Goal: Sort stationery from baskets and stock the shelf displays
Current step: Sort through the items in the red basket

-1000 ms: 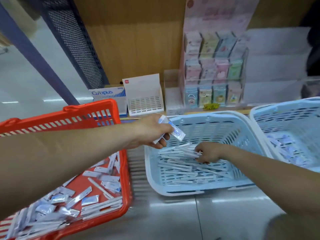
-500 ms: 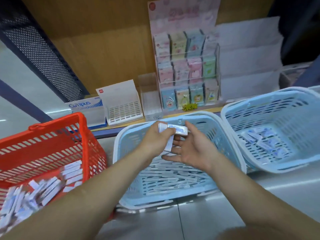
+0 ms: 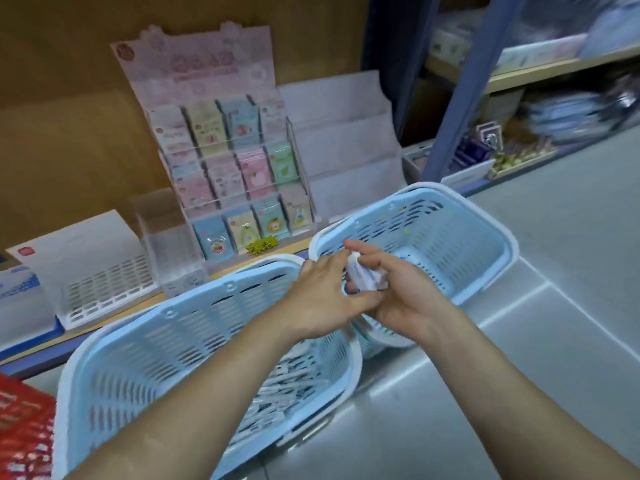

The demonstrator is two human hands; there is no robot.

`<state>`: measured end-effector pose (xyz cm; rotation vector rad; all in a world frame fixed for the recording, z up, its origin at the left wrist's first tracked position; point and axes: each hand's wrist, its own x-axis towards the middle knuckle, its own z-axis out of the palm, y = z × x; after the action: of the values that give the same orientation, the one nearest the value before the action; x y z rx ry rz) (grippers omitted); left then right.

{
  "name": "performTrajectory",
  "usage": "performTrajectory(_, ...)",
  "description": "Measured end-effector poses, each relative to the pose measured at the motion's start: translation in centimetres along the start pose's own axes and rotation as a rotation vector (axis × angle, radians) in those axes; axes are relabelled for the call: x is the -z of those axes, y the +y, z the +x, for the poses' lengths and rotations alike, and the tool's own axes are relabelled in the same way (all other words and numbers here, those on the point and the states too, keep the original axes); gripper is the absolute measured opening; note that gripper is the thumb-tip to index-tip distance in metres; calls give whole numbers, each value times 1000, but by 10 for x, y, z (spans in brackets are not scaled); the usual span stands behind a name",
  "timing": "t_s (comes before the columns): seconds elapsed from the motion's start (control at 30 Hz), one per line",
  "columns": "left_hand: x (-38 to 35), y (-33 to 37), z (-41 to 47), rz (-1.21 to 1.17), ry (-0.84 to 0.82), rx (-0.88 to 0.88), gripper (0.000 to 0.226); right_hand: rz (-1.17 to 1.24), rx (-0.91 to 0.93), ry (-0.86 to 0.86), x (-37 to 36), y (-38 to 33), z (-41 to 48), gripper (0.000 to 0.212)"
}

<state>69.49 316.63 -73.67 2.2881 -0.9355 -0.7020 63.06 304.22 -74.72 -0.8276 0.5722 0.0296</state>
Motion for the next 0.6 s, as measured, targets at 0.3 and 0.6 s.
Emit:
performTrajectory(0.3, -36, -8, 0, 489, -8, -180, 42, -485, -165, 331, 73, -26, 62, 51)
performTrajectory(0.6, -18, -29, 20, 318, 32, 26, 99, -292, -246, 496, 63, 6, 121, 48)
